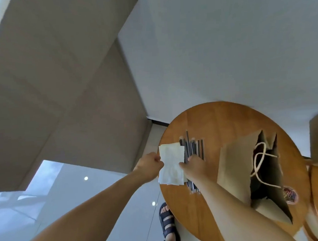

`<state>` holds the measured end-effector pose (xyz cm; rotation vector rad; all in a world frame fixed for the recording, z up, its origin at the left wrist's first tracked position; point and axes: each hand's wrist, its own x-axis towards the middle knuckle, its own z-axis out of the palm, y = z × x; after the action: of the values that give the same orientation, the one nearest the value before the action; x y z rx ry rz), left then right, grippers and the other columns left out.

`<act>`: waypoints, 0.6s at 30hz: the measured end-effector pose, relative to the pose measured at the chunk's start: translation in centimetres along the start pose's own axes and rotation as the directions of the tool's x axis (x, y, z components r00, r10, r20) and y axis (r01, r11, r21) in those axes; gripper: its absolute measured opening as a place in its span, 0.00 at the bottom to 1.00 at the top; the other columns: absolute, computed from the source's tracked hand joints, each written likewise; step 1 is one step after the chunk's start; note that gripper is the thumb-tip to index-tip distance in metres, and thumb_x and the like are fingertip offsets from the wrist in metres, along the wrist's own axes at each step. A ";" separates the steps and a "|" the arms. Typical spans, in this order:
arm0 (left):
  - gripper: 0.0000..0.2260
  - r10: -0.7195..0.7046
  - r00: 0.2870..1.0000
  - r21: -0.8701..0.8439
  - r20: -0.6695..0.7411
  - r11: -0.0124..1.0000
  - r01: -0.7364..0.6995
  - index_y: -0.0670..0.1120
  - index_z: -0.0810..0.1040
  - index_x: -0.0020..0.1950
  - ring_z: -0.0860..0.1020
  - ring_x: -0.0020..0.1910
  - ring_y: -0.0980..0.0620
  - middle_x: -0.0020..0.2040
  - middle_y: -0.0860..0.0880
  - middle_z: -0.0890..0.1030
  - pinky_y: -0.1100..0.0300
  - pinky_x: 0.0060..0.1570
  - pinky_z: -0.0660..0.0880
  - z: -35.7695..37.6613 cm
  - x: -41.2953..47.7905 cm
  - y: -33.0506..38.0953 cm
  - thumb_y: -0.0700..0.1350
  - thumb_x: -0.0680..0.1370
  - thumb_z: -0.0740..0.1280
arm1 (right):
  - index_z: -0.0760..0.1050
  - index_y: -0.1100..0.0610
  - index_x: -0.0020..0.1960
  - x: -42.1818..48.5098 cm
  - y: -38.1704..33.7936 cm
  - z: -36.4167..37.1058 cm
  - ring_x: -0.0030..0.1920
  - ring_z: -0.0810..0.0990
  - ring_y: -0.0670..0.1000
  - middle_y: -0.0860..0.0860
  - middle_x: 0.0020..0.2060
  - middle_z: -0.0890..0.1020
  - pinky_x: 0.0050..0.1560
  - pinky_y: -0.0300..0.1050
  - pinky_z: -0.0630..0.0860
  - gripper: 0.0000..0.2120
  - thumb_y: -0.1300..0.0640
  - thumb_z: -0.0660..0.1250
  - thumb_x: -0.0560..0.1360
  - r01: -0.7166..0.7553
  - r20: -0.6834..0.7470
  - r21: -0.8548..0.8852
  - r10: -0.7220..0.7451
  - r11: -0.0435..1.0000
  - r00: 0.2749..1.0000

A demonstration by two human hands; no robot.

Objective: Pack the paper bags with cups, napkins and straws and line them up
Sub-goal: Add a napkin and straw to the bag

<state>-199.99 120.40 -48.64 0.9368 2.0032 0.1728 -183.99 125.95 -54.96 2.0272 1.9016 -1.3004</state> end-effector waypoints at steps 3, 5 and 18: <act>0.08 -0.029 1.000 -0.009 0.000 1.000 0.029 0.45 0.78 0.55 0.75 0.40 0.54 0.50 0.45 0.81 0.66 0.34 0.70 0.7 1.5 -1.0 0.46 0.80 0.62 | 0.71 0.57 0.44 2.3 0.7 2.5 0.29 0.74 0.47 0.48 0.31 0.73 0.24 0.38 0.63 0.14 0.47 0.69 0.75 -0.023 -0.006 -0.028 0.023 0.999 1.000; 0.09 -0.051 0.999 -0.025 0.010 0.998 0.051 0.44 0.78 0.56 0.75 0.41 0.53 0.52 0.44 0.81 0.64 0.36 0.71 1.0 2.5 -1.7 0.46 0.80 0.62 | 0.70 0.56 0.48 3.4 0.9 3.7 0.32 0.76 0.48 0.48 0.34 0.75 0.25 0.38 0.65 0.14 0.46 0.69 0.75 -0.033 -0.032 -0.037 0.032 0.999 0.999; 0.06 -0.076 0.997 -0.173 -0.022 0.982 0.071 0.51 0.73 0.56 0.72 0.38 0.60 0.48 0.53 0.76 0.70 0.33 0.67 1.6 3.7 -2.1 0.45 0.80 0.63 | 0.75 0.53 0.41 4.0 0.6 3.9 0.31 0.78 0.46 0.46 0.32 0.78 0.26 0.36 0.67 0.06 0.56 0.66 0.77 0.075 -0.121 0.090 -0.064 0.993 0.991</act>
<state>-201.03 121.05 -53.00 0.7530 2.0099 0.3148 -185.96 126.70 -60.14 2.1464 2.0150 -1.3396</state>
